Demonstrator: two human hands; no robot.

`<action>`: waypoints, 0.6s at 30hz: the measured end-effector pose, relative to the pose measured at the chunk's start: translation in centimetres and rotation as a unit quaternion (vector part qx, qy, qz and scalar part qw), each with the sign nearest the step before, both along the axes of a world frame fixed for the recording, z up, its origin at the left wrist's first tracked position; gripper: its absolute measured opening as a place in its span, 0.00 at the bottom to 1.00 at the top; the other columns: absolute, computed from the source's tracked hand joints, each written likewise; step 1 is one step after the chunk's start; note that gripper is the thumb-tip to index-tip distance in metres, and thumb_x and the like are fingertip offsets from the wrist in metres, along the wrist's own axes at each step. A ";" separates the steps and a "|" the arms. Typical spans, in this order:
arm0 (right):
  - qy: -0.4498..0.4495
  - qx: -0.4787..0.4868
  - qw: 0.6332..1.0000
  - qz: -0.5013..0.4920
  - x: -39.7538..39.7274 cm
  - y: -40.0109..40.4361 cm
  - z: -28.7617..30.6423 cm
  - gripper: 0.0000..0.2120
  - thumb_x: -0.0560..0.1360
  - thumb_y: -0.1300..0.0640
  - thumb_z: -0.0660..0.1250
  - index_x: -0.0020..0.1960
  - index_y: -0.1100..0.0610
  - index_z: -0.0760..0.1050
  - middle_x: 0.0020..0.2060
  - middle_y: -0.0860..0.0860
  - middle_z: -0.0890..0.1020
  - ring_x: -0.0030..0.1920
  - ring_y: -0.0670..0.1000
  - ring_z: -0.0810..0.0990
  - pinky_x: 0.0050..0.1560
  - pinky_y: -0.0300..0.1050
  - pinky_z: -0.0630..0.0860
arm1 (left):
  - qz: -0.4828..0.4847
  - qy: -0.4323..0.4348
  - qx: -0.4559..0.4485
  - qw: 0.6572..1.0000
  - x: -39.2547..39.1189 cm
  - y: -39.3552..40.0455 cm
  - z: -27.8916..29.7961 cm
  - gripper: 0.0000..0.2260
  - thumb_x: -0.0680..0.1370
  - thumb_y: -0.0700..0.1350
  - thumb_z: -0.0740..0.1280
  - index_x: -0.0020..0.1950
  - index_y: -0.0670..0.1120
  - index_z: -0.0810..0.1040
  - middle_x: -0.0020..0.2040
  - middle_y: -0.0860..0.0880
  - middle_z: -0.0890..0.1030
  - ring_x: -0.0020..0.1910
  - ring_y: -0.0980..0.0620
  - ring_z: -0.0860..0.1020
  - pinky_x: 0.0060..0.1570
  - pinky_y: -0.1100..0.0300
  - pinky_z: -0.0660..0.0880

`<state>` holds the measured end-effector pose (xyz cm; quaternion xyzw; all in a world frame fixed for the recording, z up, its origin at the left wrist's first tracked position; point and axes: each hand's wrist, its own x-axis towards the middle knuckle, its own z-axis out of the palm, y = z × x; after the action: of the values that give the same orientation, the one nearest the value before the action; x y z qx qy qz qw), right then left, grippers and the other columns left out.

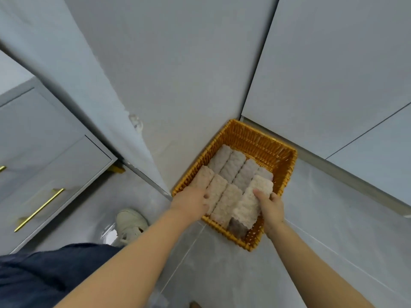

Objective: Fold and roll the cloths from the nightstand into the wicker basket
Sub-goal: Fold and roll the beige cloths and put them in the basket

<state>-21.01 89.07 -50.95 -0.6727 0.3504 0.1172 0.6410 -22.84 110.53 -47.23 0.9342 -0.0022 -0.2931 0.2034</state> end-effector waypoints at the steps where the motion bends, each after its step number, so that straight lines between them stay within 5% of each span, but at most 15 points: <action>1: 0.010 -0.032 0.999 0.003 -0.1 0.1 -0.9 0.15 0.76 0.56 0.69 0.60 0.59 0.74 0.56 0.55 0.80 0.53 0.56 0.80 0.55 0.56 0.78 | -0.025 0.003 0.017 1.000 -0.4 0.1 -1.2 0.18 0.78 0.50 0.63 0.68 0.50 0.72 0.64 0.49 0.75 0.65 0.48 0.70 0.61 0.54 0.70; 6: 0.068 -0.116 0.990 0.036 0.3 1.0 -4.3 0.26 0.78 0.56 0.65 0.73 0.60 0.63 0.67 0.56 0.72 0.65 0.60 0.72 0.63 0.55 0.73 | -0.102 -0.016 0.024 0.994 -3.2 0.7 -5.6 0.21 0.80 0.57 0.59 0.72 0.55 0.67 0.70 0.53 0.68 0.72 0.51 0.61 0.70 0.54 0.54; 12: 0.163 -0.096 0.981 0.046 0.5 1.7 -7.9 0.24 0.80 0.59 0.61 0.74 0.61 0.60 0.67 0.58 0.71 0.65 0.61 0.72 0.62 0.53 0.72 | -0.097 -0.020 0.030 0.995 -3.6 1.0 -7.5 0.29 0.78 0.60 0.40 0.74 0.55 0.66 0.74 0.53 0.66 0.75 0.52 0.58 0.71 0.58 0.55; 18: 0.192 -0.073 0.979 0.023 0.2 2.1 -10.9 0.29 0.81 0.53 0.59 0.78 0.59 0.54 0.74 0.57 0.63 0.72 0.61 0.64 0.72 0.56 0.63 | -0.071 -0.028 0.039 0.996 -3.2 0.5 -8.2 0.17 0.84 0.50 0.51 0.72 0.54 0.67 0.72 0.53 0.68 0.74 0.51 0.58 0.68 0.58 0.56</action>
<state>-20.86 91.13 -61.83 -0.6905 0.4589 0.2325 0.5084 -26.02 111.00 -55.40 0.9466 -0.0631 -0.2805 0.1457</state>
